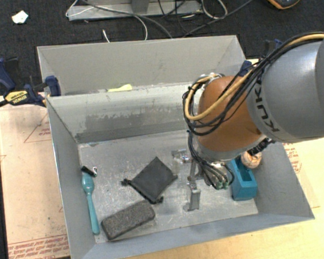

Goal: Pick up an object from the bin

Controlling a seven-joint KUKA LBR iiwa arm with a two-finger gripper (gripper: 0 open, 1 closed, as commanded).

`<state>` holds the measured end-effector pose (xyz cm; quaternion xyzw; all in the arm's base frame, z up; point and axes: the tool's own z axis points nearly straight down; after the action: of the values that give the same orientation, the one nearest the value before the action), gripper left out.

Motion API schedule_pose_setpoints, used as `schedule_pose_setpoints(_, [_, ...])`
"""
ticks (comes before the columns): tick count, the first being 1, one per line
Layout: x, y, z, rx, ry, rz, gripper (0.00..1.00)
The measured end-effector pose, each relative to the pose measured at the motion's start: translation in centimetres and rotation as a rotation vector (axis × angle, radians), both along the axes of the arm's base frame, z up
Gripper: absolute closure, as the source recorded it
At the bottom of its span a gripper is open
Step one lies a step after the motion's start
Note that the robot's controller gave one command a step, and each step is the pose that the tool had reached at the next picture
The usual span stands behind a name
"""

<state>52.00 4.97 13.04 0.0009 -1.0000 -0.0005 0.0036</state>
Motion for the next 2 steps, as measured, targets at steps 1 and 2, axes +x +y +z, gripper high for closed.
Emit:
schedule_pose_setpoints(1, [0.2,0.0,0.3,0.0,-0.007,-0.002,0.0])
schedule_pose_setpoints(2, [3.2,-0.8,-5.1,0.001,-0.013,0.017,0.0])
